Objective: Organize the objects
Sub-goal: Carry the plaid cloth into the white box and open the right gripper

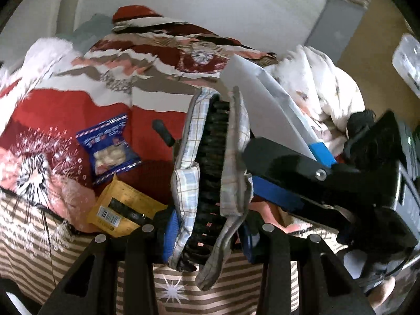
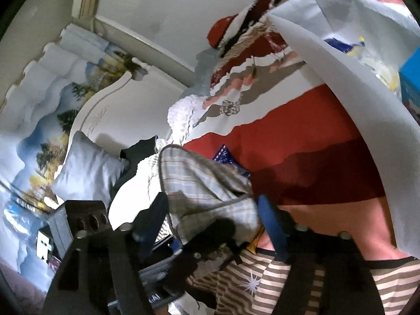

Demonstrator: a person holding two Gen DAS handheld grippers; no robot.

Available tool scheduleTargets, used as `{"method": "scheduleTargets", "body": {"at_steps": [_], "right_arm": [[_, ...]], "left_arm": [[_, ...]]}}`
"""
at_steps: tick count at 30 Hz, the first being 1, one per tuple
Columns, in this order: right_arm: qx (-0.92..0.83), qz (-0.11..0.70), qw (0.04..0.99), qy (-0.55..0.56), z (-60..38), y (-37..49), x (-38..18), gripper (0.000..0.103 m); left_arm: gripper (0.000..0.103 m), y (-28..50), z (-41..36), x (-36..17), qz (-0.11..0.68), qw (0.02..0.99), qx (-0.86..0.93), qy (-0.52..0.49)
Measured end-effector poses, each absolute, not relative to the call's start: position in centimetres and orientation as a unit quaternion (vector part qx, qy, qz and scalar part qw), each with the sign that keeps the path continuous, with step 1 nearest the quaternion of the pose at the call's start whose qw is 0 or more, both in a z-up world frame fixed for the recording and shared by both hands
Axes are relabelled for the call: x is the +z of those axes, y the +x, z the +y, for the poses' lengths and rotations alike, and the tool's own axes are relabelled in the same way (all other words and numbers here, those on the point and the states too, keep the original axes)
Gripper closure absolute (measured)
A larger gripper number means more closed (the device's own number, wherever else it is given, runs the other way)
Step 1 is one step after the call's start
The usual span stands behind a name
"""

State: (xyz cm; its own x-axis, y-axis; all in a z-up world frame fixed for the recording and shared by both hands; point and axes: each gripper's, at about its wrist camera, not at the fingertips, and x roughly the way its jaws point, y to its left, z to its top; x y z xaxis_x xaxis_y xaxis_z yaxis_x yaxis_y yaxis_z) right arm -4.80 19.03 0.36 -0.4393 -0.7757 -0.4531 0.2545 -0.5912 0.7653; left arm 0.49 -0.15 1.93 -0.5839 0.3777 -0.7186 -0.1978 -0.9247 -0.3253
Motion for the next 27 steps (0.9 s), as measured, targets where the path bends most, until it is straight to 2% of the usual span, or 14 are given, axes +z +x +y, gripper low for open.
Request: {"method": "scheduleTargets", "body": {"at_steps": [4, 7, 9, 10, 17, 20, 22, 27], "right_arm": [[-0.797, -0.281, 0.331, 0.419, 18.5, -4.9, 0.6, 0.024], [-0.802, -0.252, 0.328, 0.431, 18.0, -5.4, 0.1, 0.024], [-0.799, -0.245, 0.321, 0.445, 17.9, -5.8, -0.6, 0.032], [-0.801, -0.244, 0.313, 0.448, 18.1, -5.9, -0.8, 0.044], [-0.83, -0.242, 0.292, 0.408, 18.9, -5.3, 0.5, 0.047], [-0.851, -0.243, 0.281, 0.37, 19.4, -4.7, 1.7, 0.048], [-0.867, -0.25, 0.263, 0.341, 20.0, -4.4, 2.7, 0.049], [-0.913, -0.248, 0.193, 0.259, 22.0, -3.2, 5.4, 0.049]], "left_arm": [[0.065, 0.8, 0.5, 2.3, -0.078, 0.169, 0.888, -0.421], [0.065, 1.2, 0.5, 2.6, -0.079, 0.188, 0.886, -0.416], [0.065, 1.3, 0.5, 2.8, -0.08, 0.192, 0.887, -0.412], [0.065, 1.3, 0.6, 2.8, -0.077, 0.186, 0.889, -0.411], [0.064, 1.1, 0.8, 3.7, -0.087, 0.182, 0.897, -0.394], [0.056, 1.0, 1.1, 4.6, -0.09, 0.184, 0.902, -0.379], [0.04, 0.5, 1.7, 5.1, -0.081, 0.179, 0.905, -0.377], [0.038, -0.8, 4.0, 6.7, -0.071, 0.198, 0.907, -0.366]]}}
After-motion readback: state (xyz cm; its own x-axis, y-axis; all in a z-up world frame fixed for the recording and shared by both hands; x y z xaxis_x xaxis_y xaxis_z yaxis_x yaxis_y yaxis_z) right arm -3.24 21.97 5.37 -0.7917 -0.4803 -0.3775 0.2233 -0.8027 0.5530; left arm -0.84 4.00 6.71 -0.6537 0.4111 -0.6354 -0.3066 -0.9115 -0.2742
